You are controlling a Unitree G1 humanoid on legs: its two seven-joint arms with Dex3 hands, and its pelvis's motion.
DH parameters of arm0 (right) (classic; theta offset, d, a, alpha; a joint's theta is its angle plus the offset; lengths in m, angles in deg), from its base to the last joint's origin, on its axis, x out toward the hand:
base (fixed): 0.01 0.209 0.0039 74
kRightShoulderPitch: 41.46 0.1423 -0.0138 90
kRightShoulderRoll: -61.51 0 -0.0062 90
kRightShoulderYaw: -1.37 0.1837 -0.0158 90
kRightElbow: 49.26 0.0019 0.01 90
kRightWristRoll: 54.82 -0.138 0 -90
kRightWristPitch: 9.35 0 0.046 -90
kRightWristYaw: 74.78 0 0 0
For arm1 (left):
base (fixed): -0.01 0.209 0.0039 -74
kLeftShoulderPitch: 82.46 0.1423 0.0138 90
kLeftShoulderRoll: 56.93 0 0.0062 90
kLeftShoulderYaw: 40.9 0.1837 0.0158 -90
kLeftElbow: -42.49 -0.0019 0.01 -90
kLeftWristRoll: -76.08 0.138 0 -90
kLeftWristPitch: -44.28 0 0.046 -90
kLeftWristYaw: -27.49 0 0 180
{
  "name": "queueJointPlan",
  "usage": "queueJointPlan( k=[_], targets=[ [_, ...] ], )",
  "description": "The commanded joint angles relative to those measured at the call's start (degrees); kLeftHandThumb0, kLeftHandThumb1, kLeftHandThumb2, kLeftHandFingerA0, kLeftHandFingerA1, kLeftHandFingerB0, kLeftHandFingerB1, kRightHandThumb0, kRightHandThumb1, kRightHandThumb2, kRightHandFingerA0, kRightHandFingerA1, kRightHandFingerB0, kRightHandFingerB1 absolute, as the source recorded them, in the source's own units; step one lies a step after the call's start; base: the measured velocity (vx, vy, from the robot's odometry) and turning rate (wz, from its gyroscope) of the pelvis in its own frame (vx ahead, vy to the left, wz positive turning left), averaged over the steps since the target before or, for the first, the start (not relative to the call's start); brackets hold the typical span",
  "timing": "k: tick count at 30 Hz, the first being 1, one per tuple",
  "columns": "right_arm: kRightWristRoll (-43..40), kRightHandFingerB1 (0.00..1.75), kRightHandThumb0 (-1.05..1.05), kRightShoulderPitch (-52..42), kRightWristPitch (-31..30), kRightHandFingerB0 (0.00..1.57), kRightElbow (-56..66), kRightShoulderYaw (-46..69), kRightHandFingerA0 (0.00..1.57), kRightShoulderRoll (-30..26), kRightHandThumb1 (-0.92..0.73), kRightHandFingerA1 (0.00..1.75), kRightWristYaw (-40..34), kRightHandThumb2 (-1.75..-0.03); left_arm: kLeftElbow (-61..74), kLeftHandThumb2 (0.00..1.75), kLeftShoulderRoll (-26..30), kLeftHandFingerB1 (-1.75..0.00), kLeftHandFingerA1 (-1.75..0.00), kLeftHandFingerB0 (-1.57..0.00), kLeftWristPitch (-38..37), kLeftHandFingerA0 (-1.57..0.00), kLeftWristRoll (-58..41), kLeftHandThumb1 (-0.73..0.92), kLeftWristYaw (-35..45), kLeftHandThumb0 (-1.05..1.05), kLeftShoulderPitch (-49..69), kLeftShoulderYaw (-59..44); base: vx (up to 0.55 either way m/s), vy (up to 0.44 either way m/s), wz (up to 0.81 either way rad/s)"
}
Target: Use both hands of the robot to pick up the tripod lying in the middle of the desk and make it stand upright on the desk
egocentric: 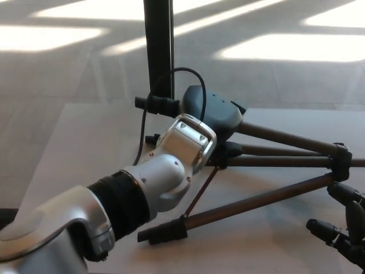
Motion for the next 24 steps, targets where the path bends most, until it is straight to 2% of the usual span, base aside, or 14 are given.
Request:
queueJointPlan(
  k=[1, 3, 4, 8, 10, 11, 12, 16, 17, 19, 20, 21, 22, 24],
  targets=[
    [0.71, 0.39, -0.75, 0.07, -1.71, 0.53, 0.44, 0.13, 0.58, -1.64, -0.71, 0.60, 0.03, -0.62, -3.39, 0.59, -3.97, -0.41, -1.41, -0.37, -1.80, -0.88, 4.86, 0.56, -9.24, -0.32, 2.65, -0.30, 0.00, 0.000, 0.00],
    [0.42, 0.40, -0.75, 0.15, -1.76, 0.55, 0.55, 0.23, 0.59, -1.23, -0.69, 0.60, -0.43, -0.61, -4.17, 0.58, -4.11, -0.43, -1.37, -0.43, -1.94, -0.90, 6.52, 0.56, -9.52, -0.29, 2.41, 0.48, 0.00, 0.000, 0.00],
    [0.34, 0.39, -0.75, 0.16, -1.90, 0.54, 0.73, 0.23, 0.58, -1.36, -0.70, 0.60, -0.42, -0.61, -4.44, 0.59, -4.11, -0.46, -1.41, -0.55, -2.29, -0.92, 6.69, 0.57, -10.52, -0.28, 2.70, 0.19, 0.00, 0.000, 0.00],
    [0.44, 0.39, -0.75, 0.33, -1.88, 0.55, 0.69, 0.35, 0.58, -1.51, -0.69, 0.61, -0.27, -0.61, -5.06, 0.59, -3.90, -0.50, -1.45, -0.68, -2.13, -0.95, 8.63, 0.54, -9.09, -0.30, 2.45, 0.74, 0.00, 0.000, 0.00],
    [0.22, 0.38, -0.74, 0.18, -1.87, 0.50, 0.77, 0.53, 0.56, -1.96, -0.69, 0.59, 0.33, -0.61, -5.03, 0.56, -2.08, -0.57, -1.32, -0.83, -2.59, -0.97, 11.02, 0.50, -3.91, -0.25, 1.21, 3.05, 0.00, 0.000, 0.00],
    [0.05, 0.38, -0.74, 0.20, -2.13, 0.50, 0.82, 0.63, 0.56, -2.01, -0.69, 0.59, 0.24, -0.61, -4.49, 0.56, -1.10, -0.57, -1.32, -0.83, -3.01, -0.97, 11.38, 0.50, -3.86, -0.25, 1.37, 3.09, 0.00, 0.000, 0.00],
    [-0.44, 0.39, -0.70, 0.42, -2.70, 0.51, 0.99, 0.89, 0.57, -1.57, -0.67, 0.60, -0.48, -0.60, -4.77, 0.55, 0.01, -0.59, -1.46, -0.82, -2.55, -0.97, 13.23, 0.49, -3.06, -0.30, 1.02, 4.29, 0.00, 0.000, 0.00],
    [-0.84, 0.40, -0.64, 0.80, -3.80, 0.51, 1.29, 1.46, 0.55, -1.64, -0.66, 0.60, -1.10, -0.60, -3.30, 0.55, 2.50, -0.56, -1.46, -0.77, -2.39, -0.99, 14.57, 0.50, -2.73, -0.27, 1.32, 3.92, 0.00, 0.000, 0.00],
    [-0.80, 0.39, -0.61, 0.83, -4.18, 0.49, 1.48, 1.46, 0.55, -1.58, -0.66, 0.58, -1.35, -0.60, -3.37, 0.58, 2.91, -0.54, -1.40, -0.73, -2.37, -0.98, 15.08, 0.53, -2.23, -0.32, 1.20, 3.88, 0.00, 0.000, 0.00],
    [-0.24, 0.39, -0.60, 0.91, -4.47, 0.47, 1.70, 1.17, 0.56, -1.69, -0.66, 0.60, -1.58, -0.60, -3.63, 0.59, 3.88, -0.55, -1.43, -0.71, -2.28, -0.99, 16.23, 0.55, -2.12, -0.34, 0.92, 3.89, 0.00, 0.000, 0.00],
    [0.47, 0.53, -0.63, 0.86, -4.15, 0.39, 1.72, 0.69, 0.51, -2.08, -0.54, 0.66, -1.17, -0.91, -3.21, 0.64, 4.72, -0.76, -1.44, -0.72, -2.58, -0.95, 16.35, 0.67, -2.86, -0.41, 1.17, 3.40, 0.00, 0.000, 0.00],
    [0.70, 0.53, -0.63, 0.84, -4.09, 0.39, 1.75, 0.54, 0.51, -2.21, -0.54, 0.66, -1.02, -0.91, -2.97, 0.64, 4.99, -0.76, -1.44, -0.72, -2.75, -0.95, 16.41, 0.67, -3.00, -0.41, 1.33, 3.11, 0.00, 0.000, 0.00],
    [0.66, 0.40, -0.55, 0.84, -4.23, 0.51, 1.81, 0.58, 0.57, -1.99, -0.67, 0.61, -1.30, -0.60, -2.70, 0.65, 4.86, -0.86, -1.44, -0.74, -2.14, -0.93, 16.28, 0.72, -2.39, -0.42, 1.61, 2.58, 0.00, 0.000, 0.00],
    [0.75, 0.41, -0.54, 1.43, -4.39, 0.53, 1.53, 0.42, 0.57, -1.63, -0.66, 0.62, -1.71, -0.60, -2.63, 0.66, 4.42, -0.92, -1.46, -0.73, -0.25, -0.91, 16.53, 0.73, 0.24, -0.43, 1.67, 1.65, 0.00, 0.000, 0.00]
  ],
)
